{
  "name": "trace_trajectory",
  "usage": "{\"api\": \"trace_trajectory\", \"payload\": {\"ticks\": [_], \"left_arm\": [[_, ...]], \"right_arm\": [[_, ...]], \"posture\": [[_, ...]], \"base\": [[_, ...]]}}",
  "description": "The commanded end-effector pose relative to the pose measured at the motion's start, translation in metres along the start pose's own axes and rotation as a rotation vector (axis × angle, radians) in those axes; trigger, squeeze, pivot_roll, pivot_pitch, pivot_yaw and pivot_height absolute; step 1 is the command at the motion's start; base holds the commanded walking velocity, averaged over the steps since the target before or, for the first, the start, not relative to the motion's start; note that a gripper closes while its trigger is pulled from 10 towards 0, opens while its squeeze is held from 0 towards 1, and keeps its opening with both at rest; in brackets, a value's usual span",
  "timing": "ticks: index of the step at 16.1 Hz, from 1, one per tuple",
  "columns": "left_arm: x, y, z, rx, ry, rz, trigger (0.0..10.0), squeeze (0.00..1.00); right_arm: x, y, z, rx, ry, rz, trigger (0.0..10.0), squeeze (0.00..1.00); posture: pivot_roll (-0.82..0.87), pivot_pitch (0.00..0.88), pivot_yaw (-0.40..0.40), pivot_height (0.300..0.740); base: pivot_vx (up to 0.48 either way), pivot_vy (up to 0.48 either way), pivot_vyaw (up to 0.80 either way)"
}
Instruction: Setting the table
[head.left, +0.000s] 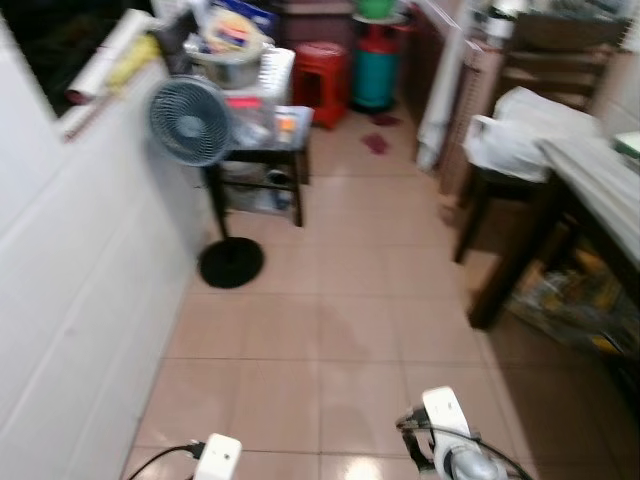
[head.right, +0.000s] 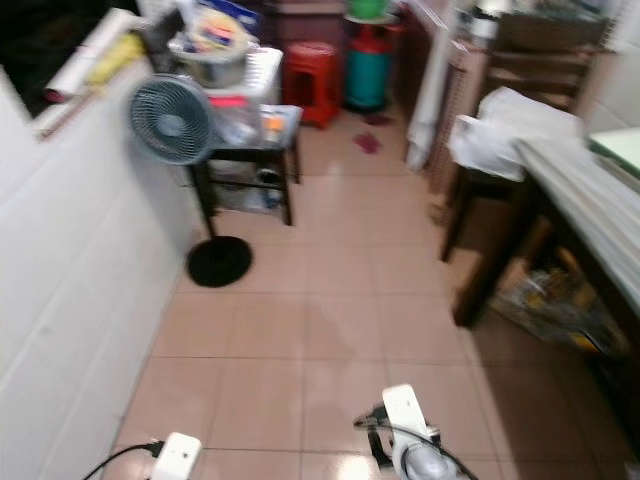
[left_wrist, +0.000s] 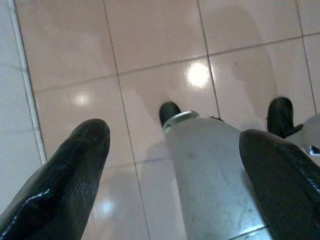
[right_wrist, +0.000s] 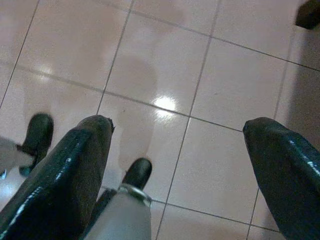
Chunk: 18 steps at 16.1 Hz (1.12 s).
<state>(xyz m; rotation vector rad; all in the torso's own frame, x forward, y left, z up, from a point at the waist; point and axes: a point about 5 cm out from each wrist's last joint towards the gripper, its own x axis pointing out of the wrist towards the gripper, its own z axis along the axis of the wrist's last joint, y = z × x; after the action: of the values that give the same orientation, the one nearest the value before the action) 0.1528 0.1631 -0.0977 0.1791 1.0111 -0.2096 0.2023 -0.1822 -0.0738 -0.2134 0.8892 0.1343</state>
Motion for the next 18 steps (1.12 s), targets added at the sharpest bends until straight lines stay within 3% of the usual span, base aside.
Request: {"api": "trace_trajectory", "payload": {"ticks": [1,7,12,18], "left_arm": [[0.002,0.004,0.008,0.016,0.001,0.008,10.0,0.00],[0.001,0.005,0.006,0.036,0.000,-0.001,10.0,0.00],[0.000,0.005,0.003,0.026,-0.005,-0.028,10.0,0.00],[-0.001,0.006,0.002,0.001,-0.009,-0.039,10.0,0.00]], "right_arm": [[0.000,0.001,0.000,-0.008,0.000,0.002,10.0,0.00],[0.000,0.001,-0.002,-0.018,0.010,0.004,10.0,0.00],[-0.001,0.001,-0.006,0.024,0.022,0.003,10.0,0.00],[-0.002,0.001,-0.010,-0.004,0.036,0.018,10.0,0.00]], "posture": [[-0.03,0.000,0.012,0.740],[-0.02,0.000,0.008,0.740],[-0.03,0.000,0.008,0.740],[-0.03,0.000,0.002,0.740]], "base": [[0.000,0.000,0.79],[0.000,0.000,0.79],[0.000,0.000,0.00],[0.139,0.093,0.00]]}}
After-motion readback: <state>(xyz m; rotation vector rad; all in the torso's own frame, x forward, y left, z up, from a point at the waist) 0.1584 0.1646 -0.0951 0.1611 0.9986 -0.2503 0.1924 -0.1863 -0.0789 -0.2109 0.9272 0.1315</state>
